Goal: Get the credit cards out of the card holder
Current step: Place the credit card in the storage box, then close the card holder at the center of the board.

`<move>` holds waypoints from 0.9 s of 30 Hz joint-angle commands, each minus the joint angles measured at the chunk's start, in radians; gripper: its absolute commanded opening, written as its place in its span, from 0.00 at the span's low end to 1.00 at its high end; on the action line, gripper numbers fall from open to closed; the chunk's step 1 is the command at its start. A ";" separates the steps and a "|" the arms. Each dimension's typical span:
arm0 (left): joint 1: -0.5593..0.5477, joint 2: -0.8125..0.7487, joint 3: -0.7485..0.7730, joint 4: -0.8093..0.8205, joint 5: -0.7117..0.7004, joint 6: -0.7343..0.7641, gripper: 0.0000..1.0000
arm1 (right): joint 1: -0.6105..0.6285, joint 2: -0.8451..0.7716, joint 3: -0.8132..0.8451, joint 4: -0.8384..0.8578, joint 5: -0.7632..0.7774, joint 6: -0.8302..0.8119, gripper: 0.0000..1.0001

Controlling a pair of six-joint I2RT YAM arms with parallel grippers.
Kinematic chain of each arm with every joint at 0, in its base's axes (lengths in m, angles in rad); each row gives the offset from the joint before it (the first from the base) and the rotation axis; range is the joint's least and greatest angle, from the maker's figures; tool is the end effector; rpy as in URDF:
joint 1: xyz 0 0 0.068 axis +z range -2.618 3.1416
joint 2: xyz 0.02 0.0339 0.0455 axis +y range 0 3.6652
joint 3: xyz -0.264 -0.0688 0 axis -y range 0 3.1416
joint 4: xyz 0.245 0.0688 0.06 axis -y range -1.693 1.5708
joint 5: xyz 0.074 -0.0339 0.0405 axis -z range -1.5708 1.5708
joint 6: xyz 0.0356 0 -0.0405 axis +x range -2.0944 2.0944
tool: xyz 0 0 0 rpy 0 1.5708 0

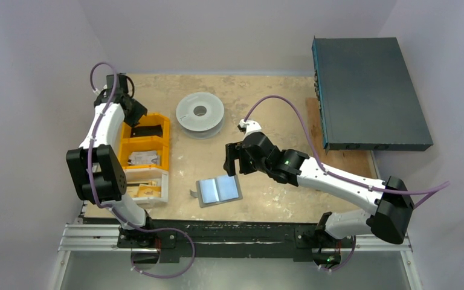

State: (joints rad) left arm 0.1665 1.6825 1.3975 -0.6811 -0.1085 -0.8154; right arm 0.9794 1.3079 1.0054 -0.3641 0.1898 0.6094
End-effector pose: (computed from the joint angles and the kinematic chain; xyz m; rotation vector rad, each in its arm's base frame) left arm 0.3579 0.0641 0.2746 -1.2318 2.2131 -0.1215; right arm 0.1666 0.2360 0.2853 -0.3189 2.2827 0.6442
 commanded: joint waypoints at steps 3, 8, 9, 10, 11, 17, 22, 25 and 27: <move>0.007 -0.086 0.034 0.001 0.054 0.054 0.47 | -0.006 0.007 0.001 0.034 -0.013 -0.004 0.80; -0.019 -0.214 -0.050 -0.023 0.142 0.111 0.51 | -0.005 0.021 -0.012 0.043 -0.023 0.011 0.80; -0.033 -0.242 -0.076 -0.030 0.154 0.123 0.51 | -0.005 0.023 -0.015 0.043 -0.024 0.013 0.80; -0.048 -0.273 -0.104 -0.035 0.166 0.134 0.51 | -0.006 0.024 -0.018 0.044 -0.024 0.016 0.80; -0.067 -0.304 -0.135 -0.041 0.176 0.144 0.51 | -0.005 0.024 -0.021 0.046 -0.025 0.018 0.80; -0.225 -0.472 -0.305 -0.063 0.231 0.148 0.49 | -0.007 0.036 -0.063 0.061 -0.040 0.048 0.80; -0.412 -0.539 -0.445 -0.046 0.284 0.111 0.44 | -0.015 0.060 -0.107 0.088 -0.056 0.083 0.79; -0.516 -0.553 -0.521 -0.029 0.292 0.092 0.44 | -0.024 0.079 -0.130 0.104 -0.063 0.105 0.79; -0.582 -0.561 -0.573 -0.003 0.291 0.071 0.43 | -0.029 0.092 -0.147 0.113 -0.063 0.120 0.78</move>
State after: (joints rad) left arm -0.3233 1.1530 0.8948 -0.7261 0.1528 -0.7040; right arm 0.9630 1.3876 0.8848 -0.3035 0.1368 0.6842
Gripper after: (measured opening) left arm 0.444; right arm 0.791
